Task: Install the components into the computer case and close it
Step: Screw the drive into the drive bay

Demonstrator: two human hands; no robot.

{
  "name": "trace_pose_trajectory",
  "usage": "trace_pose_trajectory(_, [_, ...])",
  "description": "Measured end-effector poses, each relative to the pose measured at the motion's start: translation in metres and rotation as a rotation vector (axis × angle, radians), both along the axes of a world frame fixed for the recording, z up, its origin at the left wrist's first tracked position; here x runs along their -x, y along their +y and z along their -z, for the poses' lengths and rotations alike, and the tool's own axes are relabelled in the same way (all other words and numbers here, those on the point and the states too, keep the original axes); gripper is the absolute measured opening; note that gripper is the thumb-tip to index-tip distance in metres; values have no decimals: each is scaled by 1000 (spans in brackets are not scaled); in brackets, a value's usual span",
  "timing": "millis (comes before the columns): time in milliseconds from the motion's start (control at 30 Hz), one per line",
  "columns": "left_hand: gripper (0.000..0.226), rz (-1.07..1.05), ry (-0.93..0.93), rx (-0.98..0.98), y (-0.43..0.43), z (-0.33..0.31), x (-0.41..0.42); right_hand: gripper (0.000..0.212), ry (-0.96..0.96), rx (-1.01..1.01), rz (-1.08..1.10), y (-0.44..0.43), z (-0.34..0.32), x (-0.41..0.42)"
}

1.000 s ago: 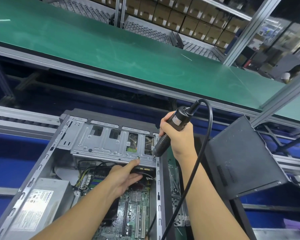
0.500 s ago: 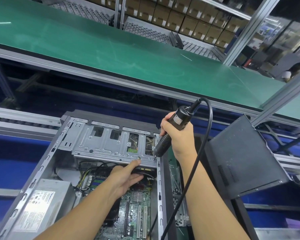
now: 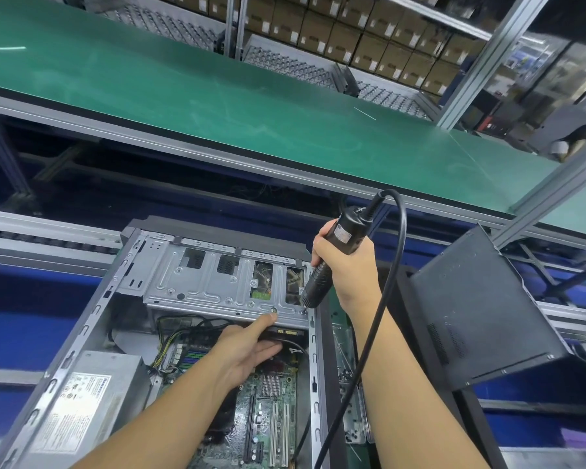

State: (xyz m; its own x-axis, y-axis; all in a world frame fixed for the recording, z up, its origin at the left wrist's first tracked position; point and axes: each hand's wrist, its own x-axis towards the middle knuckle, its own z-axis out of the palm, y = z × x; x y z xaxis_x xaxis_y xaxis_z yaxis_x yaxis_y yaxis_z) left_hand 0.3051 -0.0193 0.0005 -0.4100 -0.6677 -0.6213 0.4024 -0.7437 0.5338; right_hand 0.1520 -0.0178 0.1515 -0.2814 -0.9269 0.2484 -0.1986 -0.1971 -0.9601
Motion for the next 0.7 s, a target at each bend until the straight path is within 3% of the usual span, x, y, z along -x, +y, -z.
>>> trace_pose_trajectory(167, [90, 18, 4, 1, 0, 0, -1, 20, -36, 15, -63, 1, -3, -1])
trace_pose_trajectory(500, [98, 13, 4, 4, -1, 3, 0, 12, -74, 77, -1, 7, 0, -5])
trace_pose_trajectory(700, [102, 47, -19, -1, 1, -1, -1, 23, -60, 258, -104, 2, -45, -3])
